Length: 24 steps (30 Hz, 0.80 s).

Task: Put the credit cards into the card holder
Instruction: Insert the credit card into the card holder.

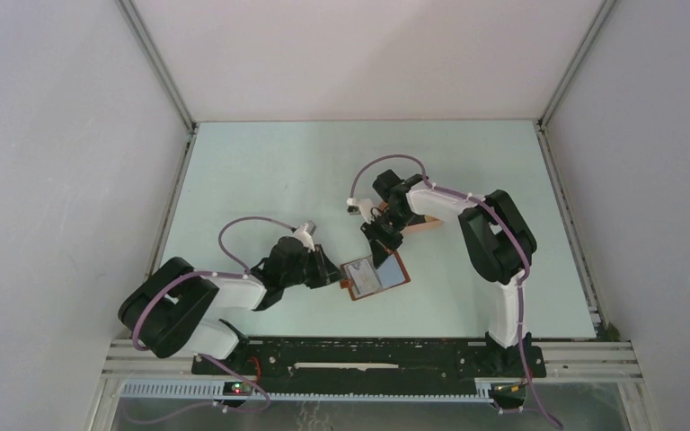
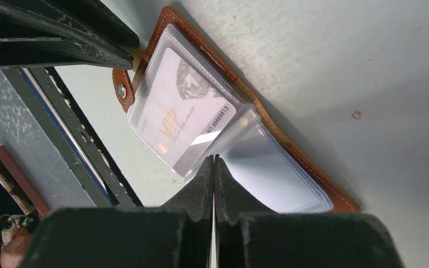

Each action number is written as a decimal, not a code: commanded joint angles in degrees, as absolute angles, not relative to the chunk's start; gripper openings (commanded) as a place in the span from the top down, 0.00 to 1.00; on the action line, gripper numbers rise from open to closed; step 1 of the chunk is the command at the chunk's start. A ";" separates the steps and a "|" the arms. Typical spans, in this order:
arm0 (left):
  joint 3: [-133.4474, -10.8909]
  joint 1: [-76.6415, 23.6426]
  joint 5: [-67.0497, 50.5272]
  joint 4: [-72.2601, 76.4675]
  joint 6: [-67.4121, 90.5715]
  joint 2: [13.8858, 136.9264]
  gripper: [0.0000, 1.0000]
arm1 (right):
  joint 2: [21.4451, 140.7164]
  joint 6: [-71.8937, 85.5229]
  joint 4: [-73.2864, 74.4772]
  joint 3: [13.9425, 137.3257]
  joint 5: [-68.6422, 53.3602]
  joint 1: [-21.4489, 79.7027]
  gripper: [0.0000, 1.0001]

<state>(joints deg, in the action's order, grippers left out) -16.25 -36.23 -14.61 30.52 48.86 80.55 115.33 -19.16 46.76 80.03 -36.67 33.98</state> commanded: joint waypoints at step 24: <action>-16.71 -39.18 -12.60 24.40 44.42 76.55 0.81 | 112.32 -20.27 50.62 82.98 -42.13 34.72 0.96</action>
<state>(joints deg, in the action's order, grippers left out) -15.55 -38.59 -15.16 29.87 47.92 80.77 118.28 -17.30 50.59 81.08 -39.11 37.10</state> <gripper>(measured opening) 0.175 0.029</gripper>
